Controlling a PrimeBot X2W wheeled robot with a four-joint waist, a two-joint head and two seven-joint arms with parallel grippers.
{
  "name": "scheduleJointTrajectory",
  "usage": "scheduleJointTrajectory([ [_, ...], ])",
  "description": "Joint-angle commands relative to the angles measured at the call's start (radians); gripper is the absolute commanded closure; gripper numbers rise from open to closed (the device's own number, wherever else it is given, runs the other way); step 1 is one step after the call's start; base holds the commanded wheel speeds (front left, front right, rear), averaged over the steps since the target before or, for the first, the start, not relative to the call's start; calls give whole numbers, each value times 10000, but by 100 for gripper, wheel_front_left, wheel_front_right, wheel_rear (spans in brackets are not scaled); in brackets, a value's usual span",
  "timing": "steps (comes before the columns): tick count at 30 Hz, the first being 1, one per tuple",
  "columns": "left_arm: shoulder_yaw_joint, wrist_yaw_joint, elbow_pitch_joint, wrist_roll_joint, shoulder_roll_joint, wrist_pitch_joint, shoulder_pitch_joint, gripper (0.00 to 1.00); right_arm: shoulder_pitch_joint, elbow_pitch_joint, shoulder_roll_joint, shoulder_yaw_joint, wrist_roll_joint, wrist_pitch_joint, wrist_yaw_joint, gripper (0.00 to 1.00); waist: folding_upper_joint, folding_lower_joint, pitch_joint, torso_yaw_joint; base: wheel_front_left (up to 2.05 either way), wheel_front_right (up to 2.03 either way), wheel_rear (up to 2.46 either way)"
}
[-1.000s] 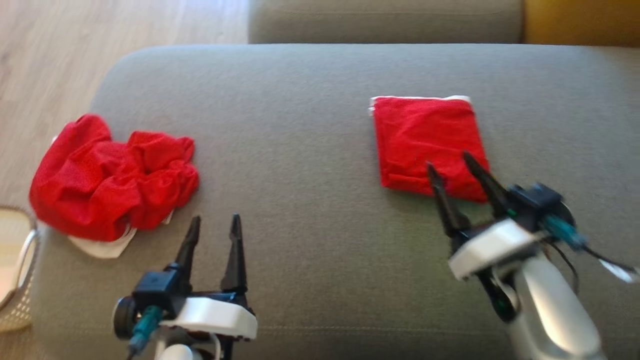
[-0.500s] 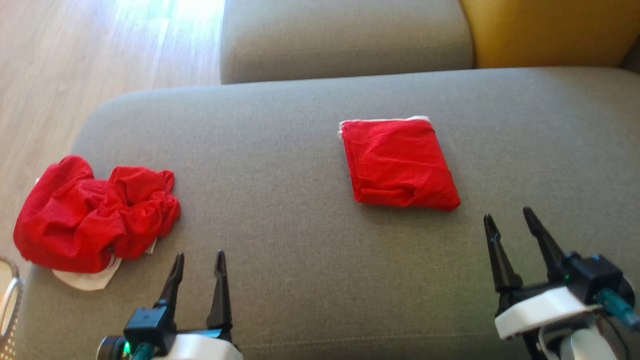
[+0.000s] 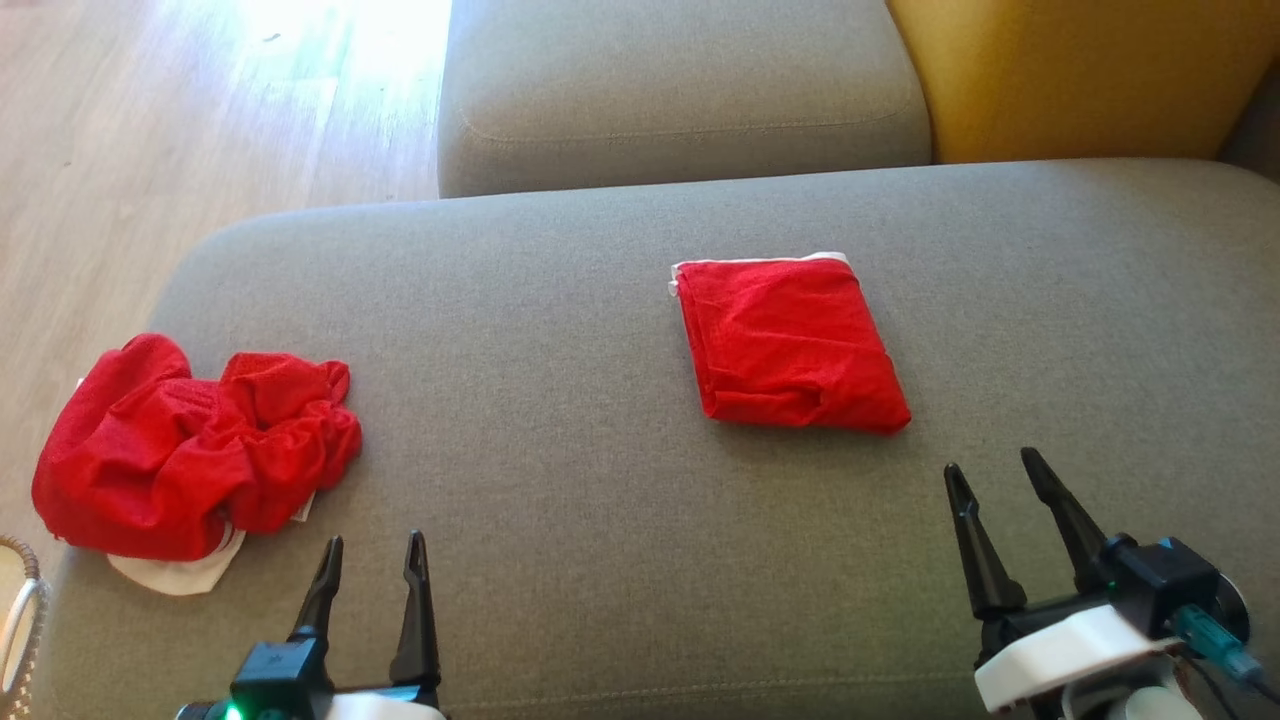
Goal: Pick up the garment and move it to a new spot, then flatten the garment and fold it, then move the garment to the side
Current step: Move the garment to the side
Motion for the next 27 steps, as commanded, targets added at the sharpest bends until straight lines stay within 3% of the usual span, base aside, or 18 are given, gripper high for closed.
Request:
scheduleJointTrajectory([
  [1, 419, -36, -300, 107, -10, -53, -333, 0, -297, -322, -41, 268, -17, -93, -2, 0, 0, 1, -16, 3, 0, 0, 0],
  [22, 276, -58, -190, 132, -23, -53, -491, 0, -533, -21, -41, 396, -199, -93, -2, 0, 0, 1, 252, 462, 0, 0, 0],
  [27, 100, -102, -198, 139, -23, -53, -637, 0, -1181, 839, -41, 449, -313, -93, -2, 0, 0, 1, 500, 735, 0, 0, 0],
])
